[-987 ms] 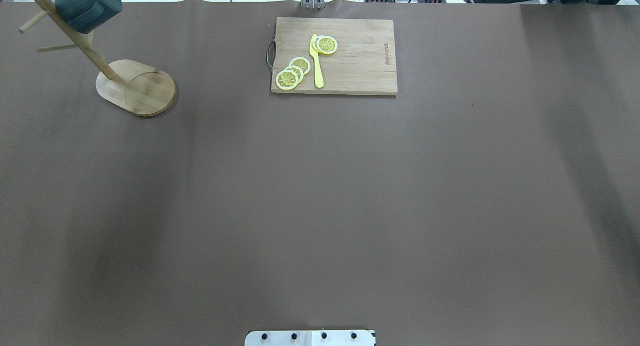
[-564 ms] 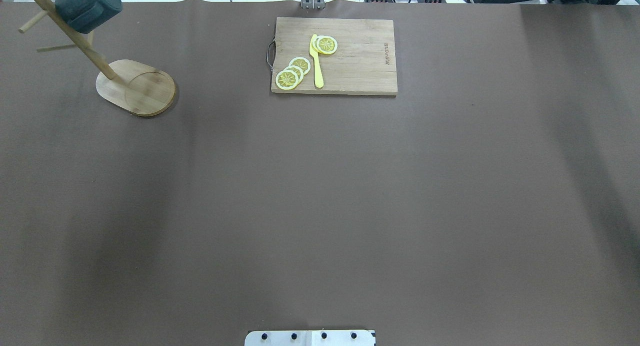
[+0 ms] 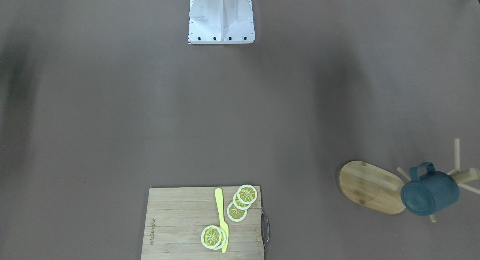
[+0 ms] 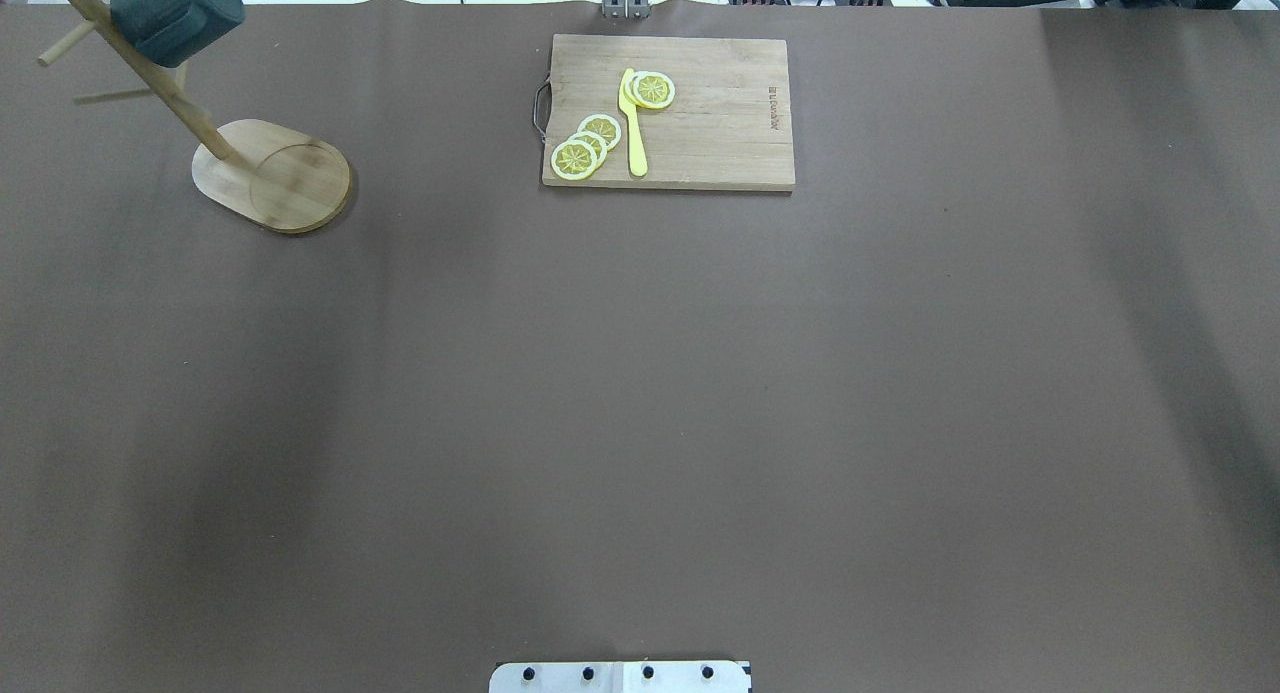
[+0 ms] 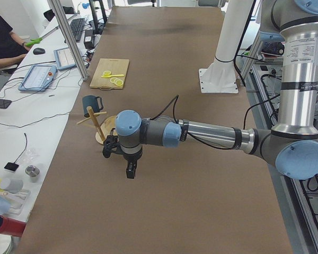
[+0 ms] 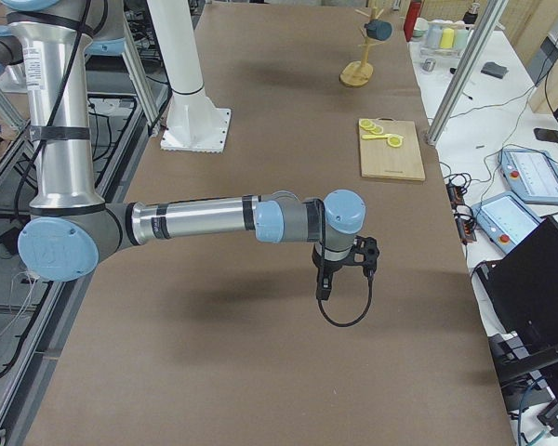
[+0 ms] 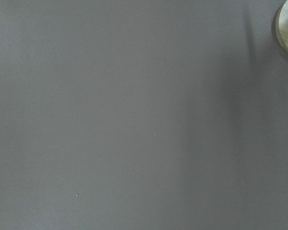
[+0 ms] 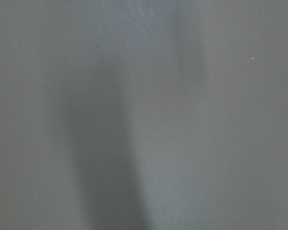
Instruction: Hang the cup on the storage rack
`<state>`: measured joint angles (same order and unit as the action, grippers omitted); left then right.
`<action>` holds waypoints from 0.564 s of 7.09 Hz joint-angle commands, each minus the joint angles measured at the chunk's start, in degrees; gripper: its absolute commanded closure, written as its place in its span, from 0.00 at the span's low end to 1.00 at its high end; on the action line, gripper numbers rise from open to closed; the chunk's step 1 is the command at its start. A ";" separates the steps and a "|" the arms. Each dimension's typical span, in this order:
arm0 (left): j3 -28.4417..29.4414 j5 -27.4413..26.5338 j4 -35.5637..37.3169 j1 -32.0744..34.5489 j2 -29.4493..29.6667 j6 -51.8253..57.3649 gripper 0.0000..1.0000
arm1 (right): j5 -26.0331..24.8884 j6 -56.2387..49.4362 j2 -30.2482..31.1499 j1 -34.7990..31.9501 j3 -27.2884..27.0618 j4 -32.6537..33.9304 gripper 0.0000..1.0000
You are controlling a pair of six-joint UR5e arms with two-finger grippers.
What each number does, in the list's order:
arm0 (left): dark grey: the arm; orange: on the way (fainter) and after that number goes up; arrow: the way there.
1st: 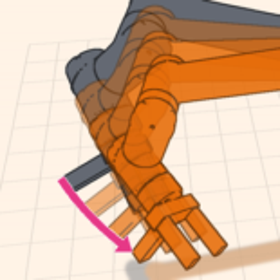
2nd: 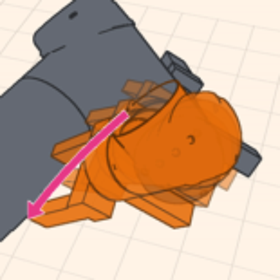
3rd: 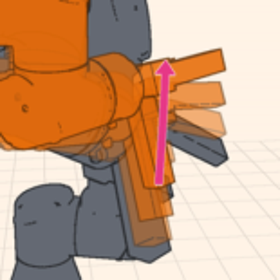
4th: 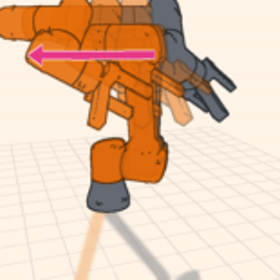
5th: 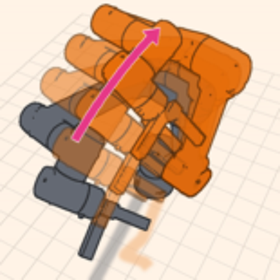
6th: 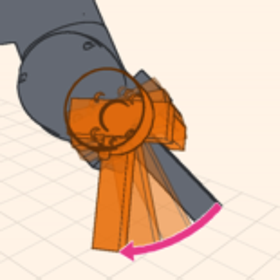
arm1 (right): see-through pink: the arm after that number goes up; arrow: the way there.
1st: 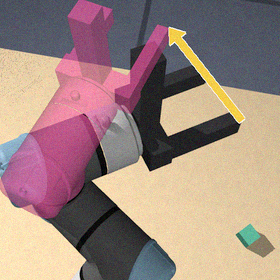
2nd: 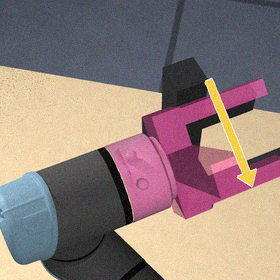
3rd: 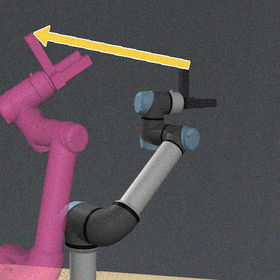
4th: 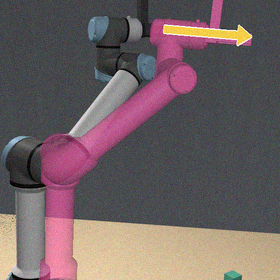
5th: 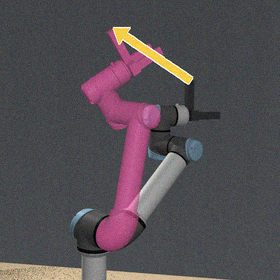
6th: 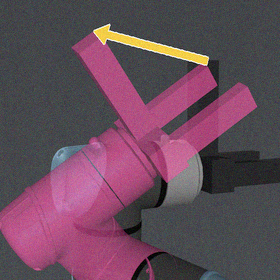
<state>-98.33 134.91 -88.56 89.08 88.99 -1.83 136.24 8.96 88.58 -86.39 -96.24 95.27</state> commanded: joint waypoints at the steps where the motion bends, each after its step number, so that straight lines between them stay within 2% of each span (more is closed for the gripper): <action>1: 0.06 0.01 -0.03 0.04 -0.04 0.07 0.02 | -0.01 0.00 0.01 0.00 0.00 0.00 0.00; 4: 0.15 0.01 -0.12 0.04 -0.04 0.07 0.02 | -0.01 0.00 -0.33 0.00 0.09 0.00 0.00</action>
<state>-98.20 134.91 -88.61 89.12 88.95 -1.76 136.23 8.97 88.42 -86.40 -96.17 95.27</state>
